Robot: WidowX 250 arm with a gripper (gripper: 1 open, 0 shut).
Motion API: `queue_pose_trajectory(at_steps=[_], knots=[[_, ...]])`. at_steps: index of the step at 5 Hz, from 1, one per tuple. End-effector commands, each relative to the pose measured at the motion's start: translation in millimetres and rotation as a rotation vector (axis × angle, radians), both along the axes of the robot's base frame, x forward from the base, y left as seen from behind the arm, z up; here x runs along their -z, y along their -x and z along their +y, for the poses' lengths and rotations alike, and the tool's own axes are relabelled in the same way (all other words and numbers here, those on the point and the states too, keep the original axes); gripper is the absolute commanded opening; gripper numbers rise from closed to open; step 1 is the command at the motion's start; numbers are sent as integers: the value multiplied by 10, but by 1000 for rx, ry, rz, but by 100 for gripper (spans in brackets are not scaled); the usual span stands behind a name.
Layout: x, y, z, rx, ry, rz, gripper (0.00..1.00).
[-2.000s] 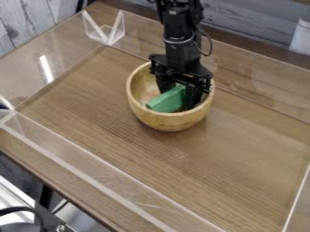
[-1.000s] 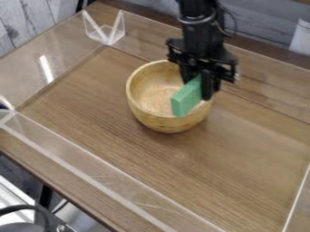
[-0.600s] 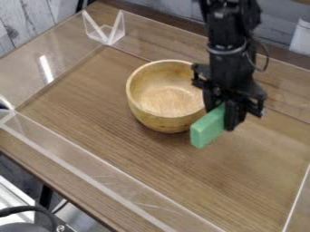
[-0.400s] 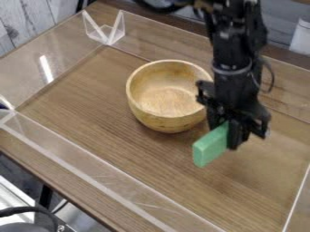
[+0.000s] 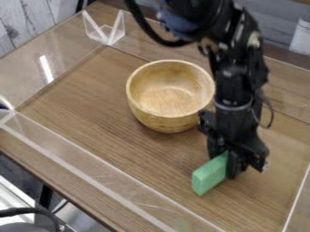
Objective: Remove the green block from inside the brown bowl and put it on the table
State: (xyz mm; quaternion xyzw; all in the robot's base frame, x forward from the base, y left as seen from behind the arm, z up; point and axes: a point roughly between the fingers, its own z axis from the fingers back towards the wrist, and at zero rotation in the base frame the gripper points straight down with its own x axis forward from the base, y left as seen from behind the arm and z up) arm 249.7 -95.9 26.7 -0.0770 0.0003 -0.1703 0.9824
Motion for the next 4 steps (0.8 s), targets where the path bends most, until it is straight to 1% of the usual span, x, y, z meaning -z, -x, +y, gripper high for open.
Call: queue_pose_trajectory(at_steps=[1,4], knots=[[-55,-77,-18,-27,5,-30,0],[-142,-121,39,-60,-1,-16,0]])
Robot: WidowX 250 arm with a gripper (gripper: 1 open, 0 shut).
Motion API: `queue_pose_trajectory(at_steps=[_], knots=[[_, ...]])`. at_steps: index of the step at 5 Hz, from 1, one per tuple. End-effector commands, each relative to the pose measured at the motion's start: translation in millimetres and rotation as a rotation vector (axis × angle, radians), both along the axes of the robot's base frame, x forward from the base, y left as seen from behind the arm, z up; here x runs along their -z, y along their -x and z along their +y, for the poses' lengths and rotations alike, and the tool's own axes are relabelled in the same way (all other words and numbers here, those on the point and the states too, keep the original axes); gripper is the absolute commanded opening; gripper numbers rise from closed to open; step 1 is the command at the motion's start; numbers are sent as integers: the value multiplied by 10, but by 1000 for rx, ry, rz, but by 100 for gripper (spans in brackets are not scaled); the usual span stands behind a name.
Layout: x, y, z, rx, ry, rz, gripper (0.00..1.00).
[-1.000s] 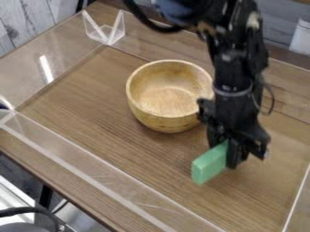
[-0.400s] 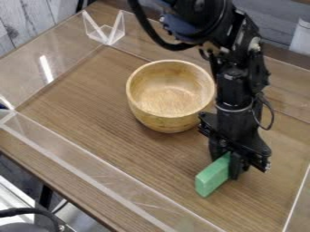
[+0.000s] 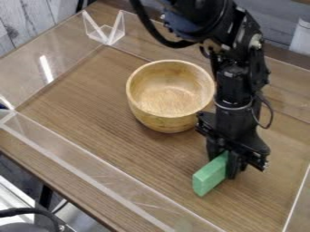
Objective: Remove the green block from inside the brown bowl and put it on the table
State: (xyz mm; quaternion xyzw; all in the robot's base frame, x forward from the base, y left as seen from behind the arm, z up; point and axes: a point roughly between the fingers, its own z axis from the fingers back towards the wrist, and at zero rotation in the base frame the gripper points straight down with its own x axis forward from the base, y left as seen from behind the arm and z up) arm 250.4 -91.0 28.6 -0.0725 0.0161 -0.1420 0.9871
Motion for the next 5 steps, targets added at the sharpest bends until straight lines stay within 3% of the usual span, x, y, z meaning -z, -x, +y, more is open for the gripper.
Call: queue_pose_trajectory(at_steps=[1,5], knots=[[-129,-129,2,-17,10,-44,0],[-93,-173,49,-51,1,-16,0]])
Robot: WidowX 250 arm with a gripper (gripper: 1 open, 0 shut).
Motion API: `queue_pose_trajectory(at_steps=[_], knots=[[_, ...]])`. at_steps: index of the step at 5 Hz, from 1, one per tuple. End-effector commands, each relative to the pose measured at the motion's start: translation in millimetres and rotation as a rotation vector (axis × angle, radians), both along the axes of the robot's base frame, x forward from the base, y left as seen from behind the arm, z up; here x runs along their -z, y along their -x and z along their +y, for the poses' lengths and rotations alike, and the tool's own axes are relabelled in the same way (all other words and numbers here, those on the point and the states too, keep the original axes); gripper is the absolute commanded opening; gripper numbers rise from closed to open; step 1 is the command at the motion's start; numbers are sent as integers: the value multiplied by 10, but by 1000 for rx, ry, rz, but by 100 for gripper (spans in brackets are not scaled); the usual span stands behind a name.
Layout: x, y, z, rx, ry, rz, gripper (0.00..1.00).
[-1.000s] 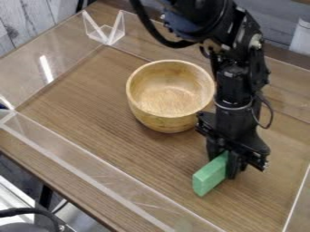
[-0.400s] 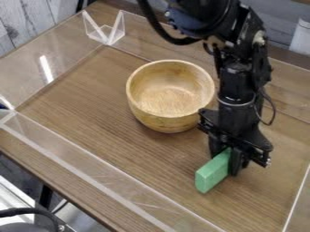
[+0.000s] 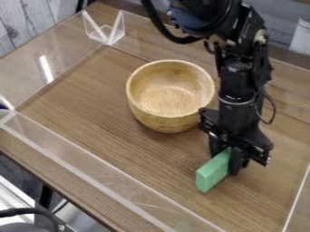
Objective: Remove the green block from inside the brown bowl and put it on the table
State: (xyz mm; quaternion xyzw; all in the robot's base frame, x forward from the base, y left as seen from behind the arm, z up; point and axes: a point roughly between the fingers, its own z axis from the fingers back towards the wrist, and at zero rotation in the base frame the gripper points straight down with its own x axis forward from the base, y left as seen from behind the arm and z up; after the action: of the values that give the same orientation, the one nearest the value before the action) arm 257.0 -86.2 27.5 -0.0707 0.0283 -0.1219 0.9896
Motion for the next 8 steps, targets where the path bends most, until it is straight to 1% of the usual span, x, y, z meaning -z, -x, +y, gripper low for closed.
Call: queue_pose_trajectory(at_steps=[1,2,3,4,5,6,7,8], knots=[[-166,-92,21,-17,12,-40,100],[-251,-82,40,-23,18,-43,100],[-465,-89,78,-37,26,-79,100],[-826,-124,145,-64,32,-148,100],[-1119,-171,267,-104,27,-199,100],[-1301,-231,510,-151,13,-226,100],[-1212,-183,380,-124,8,-221,100],[-1142,-128,450,-123,0,-204,100]])
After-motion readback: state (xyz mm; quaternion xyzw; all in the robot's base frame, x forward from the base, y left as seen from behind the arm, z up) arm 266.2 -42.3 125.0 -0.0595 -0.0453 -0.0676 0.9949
